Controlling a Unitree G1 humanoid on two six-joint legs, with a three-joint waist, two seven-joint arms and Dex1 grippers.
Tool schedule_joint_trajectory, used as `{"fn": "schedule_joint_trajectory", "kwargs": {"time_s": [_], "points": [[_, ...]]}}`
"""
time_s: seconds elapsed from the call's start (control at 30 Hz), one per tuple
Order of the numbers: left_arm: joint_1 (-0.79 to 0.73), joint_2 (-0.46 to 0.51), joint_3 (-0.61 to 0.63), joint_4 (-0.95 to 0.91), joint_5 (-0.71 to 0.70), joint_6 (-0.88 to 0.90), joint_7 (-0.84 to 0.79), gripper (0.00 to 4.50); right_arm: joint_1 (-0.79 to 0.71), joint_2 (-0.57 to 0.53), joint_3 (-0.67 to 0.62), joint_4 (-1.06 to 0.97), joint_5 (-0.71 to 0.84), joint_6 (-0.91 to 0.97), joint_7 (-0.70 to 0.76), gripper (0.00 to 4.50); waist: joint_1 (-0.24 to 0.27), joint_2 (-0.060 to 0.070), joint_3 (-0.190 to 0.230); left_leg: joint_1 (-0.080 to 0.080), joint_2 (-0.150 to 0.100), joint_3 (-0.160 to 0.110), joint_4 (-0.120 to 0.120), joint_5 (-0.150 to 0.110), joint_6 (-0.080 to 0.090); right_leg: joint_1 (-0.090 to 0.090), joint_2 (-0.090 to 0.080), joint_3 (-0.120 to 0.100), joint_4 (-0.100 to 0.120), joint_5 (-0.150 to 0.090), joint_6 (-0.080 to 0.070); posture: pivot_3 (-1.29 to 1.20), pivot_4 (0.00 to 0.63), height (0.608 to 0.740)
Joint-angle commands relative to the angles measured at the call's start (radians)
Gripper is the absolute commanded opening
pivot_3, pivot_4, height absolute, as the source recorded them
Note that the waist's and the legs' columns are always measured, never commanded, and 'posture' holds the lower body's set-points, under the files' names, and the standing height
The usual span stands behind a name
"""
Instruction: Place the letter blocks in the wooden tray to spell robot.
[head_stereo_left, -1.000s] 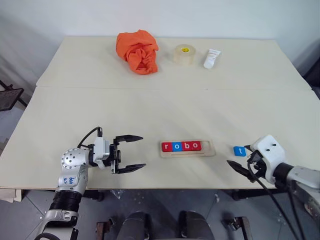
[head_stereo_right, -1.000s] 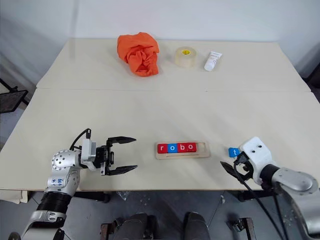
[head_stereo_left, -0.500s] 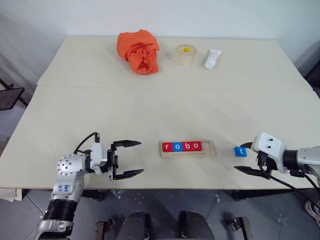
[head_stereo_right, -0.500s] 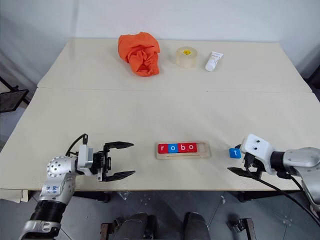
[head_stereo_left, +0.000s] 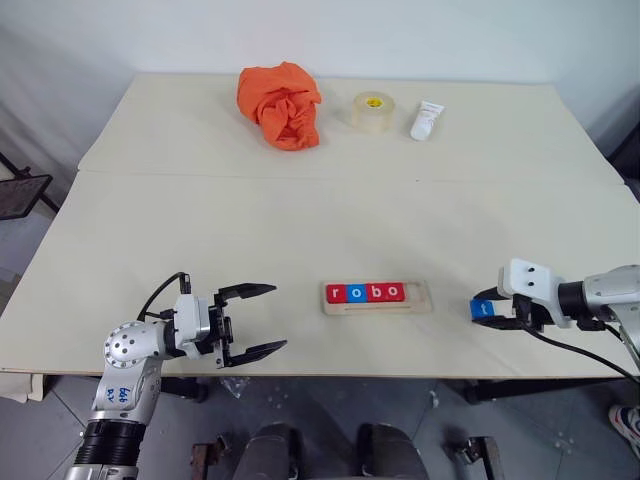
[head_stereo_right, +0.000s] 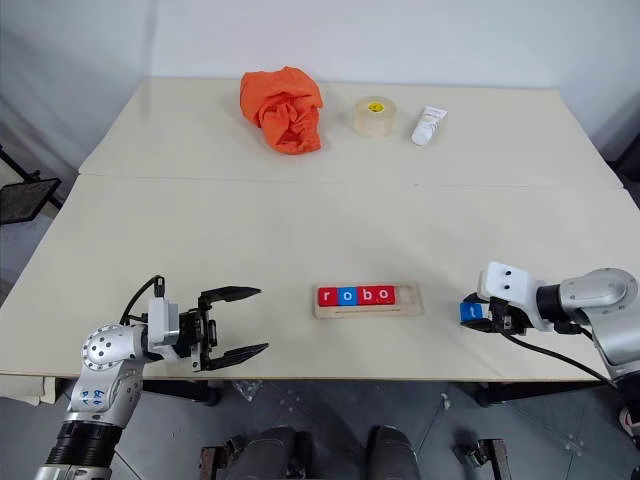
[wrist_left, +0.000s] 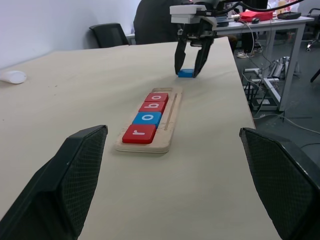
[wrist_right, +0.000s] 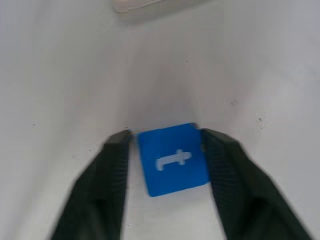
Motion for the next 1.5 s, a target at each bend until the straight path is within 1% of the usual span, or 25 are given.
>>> {"fn": "schedule_joint_trajectory", "kwargs": {"time_s": [0.03, 0.27, 0.4, 0.47, 0.6, 0.73, 0.83, 1.2, 1.4, 1.47, 1.5], "points": [[-0.013, 0.002, 0.007, -0.021, -0.011, -0.007, 0.009, 4.5, -0.028, -0.002, 0.009, 0.046, -0.035, 0.001, 0.011, 1.43, 0.0, 0.0, 0.0, 0.0, 0.0, 0.0, 0.0, 0.0, 0.0, 0.0, 0.0, 0.0, 0.0, 0.0, 0.0, 0.0, 0.15, 0.74], [-0.037, 0.003, 0.006, 0.013, -0.012, -0.018, -0.007, 4.5, -0.107, 0.01, -0.011, -0.11, 0.043, 0.184, 0.035, 1.43, -0.003, 0.002, 0.001, -0.001, 0.0, -0.001, 0.0, 0.0, 0.0, -0.001, 0.0, 0.0, 0.0, 0.0, 0.0, 0.0, 0.15, 0.74], [-0.053, -0.004, 0.002, 0.033, -0.008, -0.027, -0.013, 4.5, -0.205, 0.047, 0.037, -0.272, 0.085, 0.368, 0.046, 1.43, -0.005, 0.003, 0.002, -0.001, 0.0, -0.001, 0.0, 0.0, 0.0, -0.001, 0.0, 0.0, 0.001, 0.0, 0.0, 0.0, 0.15, 0.74], [-0.055, -0.008, 0.0, 0.039, -0.008, -0.033, -0.015, 4.5, -0.245, 0.068, 0.073, -0.285, 0.063, 0.41, 0.041, 1.43, -0.005, 0.004, 0.002, -0.001, 0.0, -0.001, 0.0, 0.0, -0.001, -0.002, 0.0, 0.0, 0.001, 0.0, 0.0, 0.0, 0.15, 0.74], [-0.064, -0.018, -0.008, 0.05, -0.004, -0.041, -0.012, 4.5, -0.293, 0.101, 0.14, -0.262, 0.028, 0.399, 0.058, 1.43, 0.001, 0.003, 0.002, -0.002, -0.001, -0.005, 0.0, -0.001, -0.001, -0.001, 0.0, 0.0, 0.001, 0.0, 0.0, 0.0, 0.15, 0.74], [-0.068, -0.023, -0.012, 0.052, -0.001, -0.045, -0.007, 4.5, -0.318, 0.121, 0.177, -0.224, 0.008, 0.375, 0.074, 1.43, 0.0, 0.004, 0.002, -0.004, -0.002, -0.007, 0.0, -0.001, 0.0, -0.001, 0.0, -0.001, 0.001, 0.0, 0.0, 0.0, 0.15, 0.74], [-0.052, -0.021, -0.005, 0.044, -0.004, -0.052, -0.005, 4.5, -0.335, 0.157, 0.216, -0.181, -0.02, 0.327, 0.079, 1.43, -0.005, 0.004, 0.002, -0.003, -0.002, -0.007, 0.0, -0.001, 0.0, -0.001, 0.001, -0.004, 0.001, 0.0, 0.0, 0.0, 0.15, 0.74], [-0.036, -0.023, -0.004, 0.031, -0.001, -0.057, 0.016, 4.5, -0.376, 0.21, 0.23, -0.103, -0.053, 0.278, 0.101, 1.43, -0.004, 0.004, 0.002, -0.003, -0.002, -0.007, 0.0, -0.001, 0.0, -0.001, 0.001, -0.005, 0.001, 0.0, 0.0, 0.0, 0.15, 0.74], [-0.037, -0.02, -0.003, 0.034, 0.0, -0.061, 0.023, 4.5, -0.364, 0.212, 0.229, -0.131, -0.049, 0.297, 0.124, 1.43, -0.005, 0.004, 0.002, -0.003, -0.002, -0.007, 0.0, -0.001, 0.0, -0.001, 0.001, -0.005, 0.001, 0.0, 0.0, 0.0, 0.15, 0.74], [-0.036, -0.019, -0.003, 0.033, 0.0, -0.062, 0.024, 4.5, -0.364, 0.212, 0.23, -0.133, -0.053, 0.296, 0.126, 2.16, -0.004, 0.004, 0.002, -0.003, -0.002, -0.007, 0.0, -0.001, 0.0, -0.001, 0.001, -0.005, 0.001, 0.0, 0.0, 0.0, 0.15, 0.74], [-0.035, -0.019, -0.003, 0.033, 0.0, -0.062, 0.024, 4.5, -0.363, 0.21, 0.231, -0.136, -0.054, 0.295, 0.13, 2.4, -0.004, 0.004, 0.002, -0.003, -0.002, -0.007, 0.0, -0.001, 0.0, -0.001, 0.001, -0.005, 0.001, 0.0, 0.0, 0.0, 0.15, 0.74]]}}
